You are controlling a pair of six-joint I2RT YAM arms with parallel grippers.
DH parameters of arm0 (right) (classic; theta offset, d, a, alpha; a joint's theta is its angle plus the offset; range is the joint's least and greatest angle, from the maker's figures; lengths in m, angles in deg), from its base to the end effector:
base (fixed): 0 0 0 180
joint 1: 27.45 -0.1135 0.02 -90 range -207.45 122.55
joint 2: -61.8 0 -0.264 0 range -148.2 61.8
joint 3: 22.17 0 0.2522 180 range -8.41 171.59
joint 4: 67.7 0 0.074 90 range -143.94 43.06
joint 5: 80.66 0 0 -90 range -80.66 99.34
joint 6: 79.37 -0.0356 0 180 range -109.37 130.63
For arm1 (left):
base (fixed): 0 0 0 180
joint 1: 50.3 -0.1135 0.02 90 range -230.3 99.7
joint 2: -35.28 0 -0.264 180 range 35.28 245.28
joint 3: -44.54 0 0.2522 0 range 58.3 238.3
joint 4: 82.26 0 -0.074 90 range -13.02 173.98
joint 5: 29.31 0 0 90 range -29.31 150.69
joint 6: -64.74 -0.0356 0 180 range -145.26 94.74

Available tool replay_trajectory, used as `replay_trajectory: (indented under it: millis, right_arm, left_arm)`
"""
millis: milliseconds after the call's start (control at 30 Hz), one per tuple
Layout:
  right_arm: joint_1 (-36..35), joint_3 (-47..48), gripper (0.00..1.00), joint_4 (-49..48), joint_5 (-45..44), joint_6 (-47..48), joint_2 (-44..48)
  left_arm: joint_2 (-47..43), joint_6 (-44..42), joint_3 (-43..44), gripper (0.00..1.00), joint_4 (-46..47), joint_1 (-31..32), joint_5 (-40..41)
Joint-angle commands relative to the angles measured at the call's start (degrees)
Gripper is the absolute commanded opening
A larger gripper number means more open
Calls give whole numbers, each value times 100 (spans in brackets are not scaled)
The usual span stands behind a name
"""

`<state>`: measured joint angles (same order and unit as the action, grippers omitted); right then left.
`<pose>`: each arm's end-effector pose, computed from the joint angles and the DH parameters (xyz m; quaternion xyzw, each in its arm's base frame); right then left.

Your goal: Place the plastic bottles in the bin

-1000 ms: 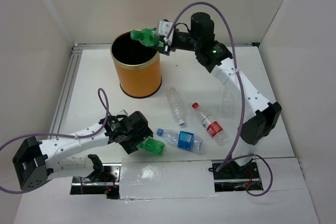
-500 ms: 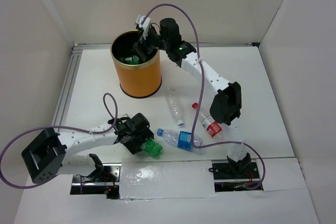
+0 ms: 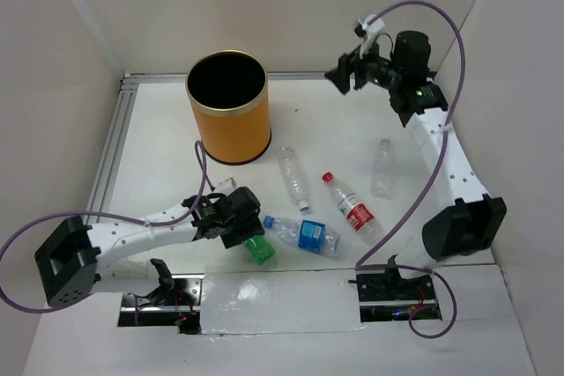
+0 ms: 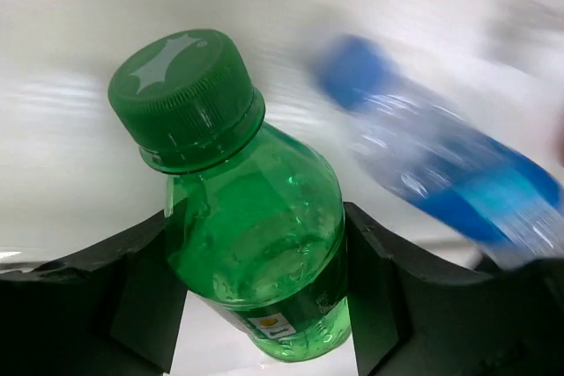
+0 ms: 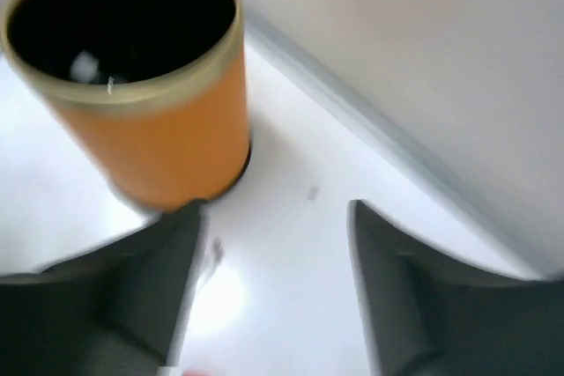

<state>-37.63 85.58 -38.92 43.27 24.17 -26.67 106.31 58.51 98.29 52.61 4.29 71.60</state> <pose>0.3441 0.0820 0.4436 -0.3345 0.6757 0.2045 0.6243 0.1361 -0.1799 0.1917 -0.2655 0.9299 -0.1891 0.1707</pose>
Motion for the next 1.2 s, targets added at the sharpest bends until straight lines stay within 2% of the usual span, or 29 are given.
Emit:
replay_trajectory:
  millis: [0,67,100,167,233,267,300,367,400,500,533,633,667,700,733,767,800,833,933,1033,1133,1167]
  right_arm:
    - [200,-907,85,1778,482,1032,13]
    - [270,-1610,88,2100,544,1098,66]
    - [270,-1865,88,2162,544,1098,119]
    - [183,-2418,88,2031,456,835,119]
    - [104,-2709,89,1786,378,451,119]
    - [34,-2763,89,1706,377,343,119]
    - [33,-2764,89,1575,377,229,58]
    - [-37,-2904,91,1434,324,-114,-22]
    - [-176,-2904,99,1433,324,-202,-117]
    - [-370,-2957,100,1204,184,-615,-364]
    - [-371,-2896,100,1204,184,-685,-538]
    - [-696,-2580,100,1257,184,-1098,-942]
    - [-757,-2510,100,1257,132,-1317,-1023]
    - [-828,-2396,100,1257,44,-1397,-1084]
    - [-941,-2395,100,1118,-26,-1476,-1137]
    - [-995,-2342,100,1047,-79,-1529,-1216]
    - [-1065,-2342,100,898,-202,-1626,-1304]
    - [-1066,-2290,100,897,-203,-1626,-1305]
    - [-1179,-2114,100,774,-343,-1846,-1682]
    - [-1302,-1974,100,528,-484,-2057,-2121]
    - [-1487,-1842,100,334,-799,-2163,-2464]
    - [-1609,-1841,100,334,-957,-2215,-2543]
  left_arm:
    - [-668,-1219,1184,0,-18,438,988]
    - [-730,-2080,1981,0,96,491,1341]
    - [-730,-2353,2282,0,97,491,1778]
    - [-573,-3258,3185,0,279,195,2115]
    - [-249,-4091,3698,0,543,-105,2520]
    - [-134,-4331,4092,0,1006,-306,2521]
    - [-20,-4560,4244,0,1298,-761,2521]
    - [331,-4947,4508,0,1808,-1185,2635]
    - [472,-5045,4761,0,2254,-1579,2574]
    - [1199,-4984,5498,5,2163,-2065,2792]
    - [1377,-4984,5633,8,2066,-2310,3037]
    - [2017,-5037,5967,30,1995,-2697,3293]
    - [2177,-5037,6064,39,1717,-2786,3390]
    - [2318,-5037,6160,61,1592,-2874,3391]
    - [2450,-4976,6318,72,1486,-3014,3391]
    - [2634,-4975,6398,76,1372,-3085,3295]
    - [2697,-4975,6460,93,1310,-3155,3294]
    - [2697,-5028,6539,100,1309,-3156,3294]
    - [2750,-5203,6697,100,1309,-3218,3136]
    - [2427,-5570,6803,100,1309,-3104,3004]
    - [1961,-6159,6453,100,1450,-2586,3004]
    - [1498,-6162,6025,100,1450,-2219,3004]
